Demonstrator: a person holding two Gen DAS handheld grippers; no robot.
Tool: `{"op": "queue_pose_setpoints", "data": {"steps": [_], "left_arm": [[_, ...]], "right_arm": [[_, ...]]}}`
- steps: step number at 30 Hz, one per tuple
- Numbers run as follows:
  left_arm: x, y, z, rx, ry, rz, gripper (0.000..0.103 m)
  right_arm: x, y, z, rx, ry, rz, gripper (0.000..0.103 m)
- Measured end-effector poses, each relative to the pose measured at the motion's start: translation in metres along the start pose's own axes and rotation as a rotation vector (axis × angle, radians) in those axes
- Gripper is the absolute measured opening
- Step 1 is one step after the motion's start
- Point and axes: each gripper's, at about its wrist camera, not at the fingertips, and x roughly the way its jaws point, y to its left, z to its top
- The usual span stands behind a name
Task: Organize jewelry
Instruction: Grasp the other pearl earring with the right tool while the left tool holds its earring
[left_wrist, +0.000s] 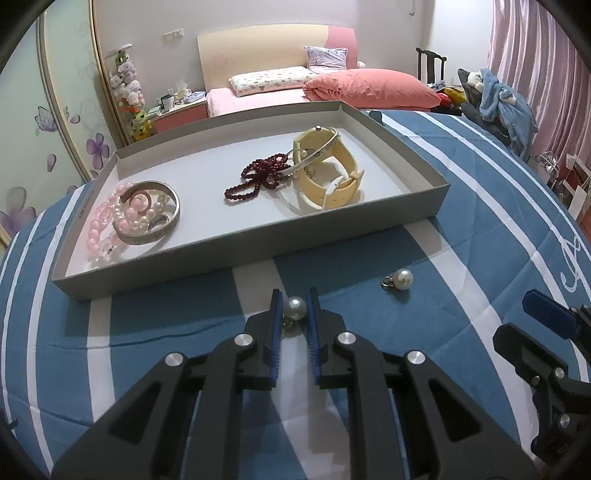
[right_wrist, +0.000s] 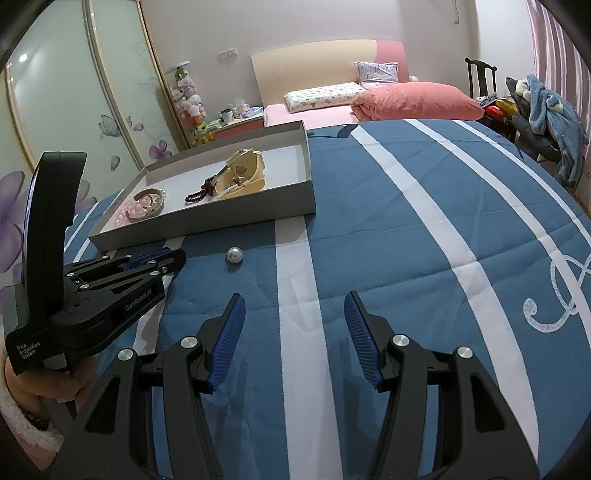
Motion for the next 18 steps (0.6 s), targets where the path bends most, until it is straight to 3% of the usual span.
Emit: {"op": "queue_pose_setpoints", "data": {"steps": [8, 18], "left_arm": [[-0.001, 0.011, -0.003, -0.033, -0.001, 0.014, 0.014], [-0.016, 0.077, -0.023, -0.126, 0.004, 0.108, 0.014]], "right_arm": [[-0.001, 0.002, 0.0, -0.012, -0.008, -0.003, 0.057], [0.002, 0.015, 0.002, -0.05, -0.004, 0.007, 0.057]]}}
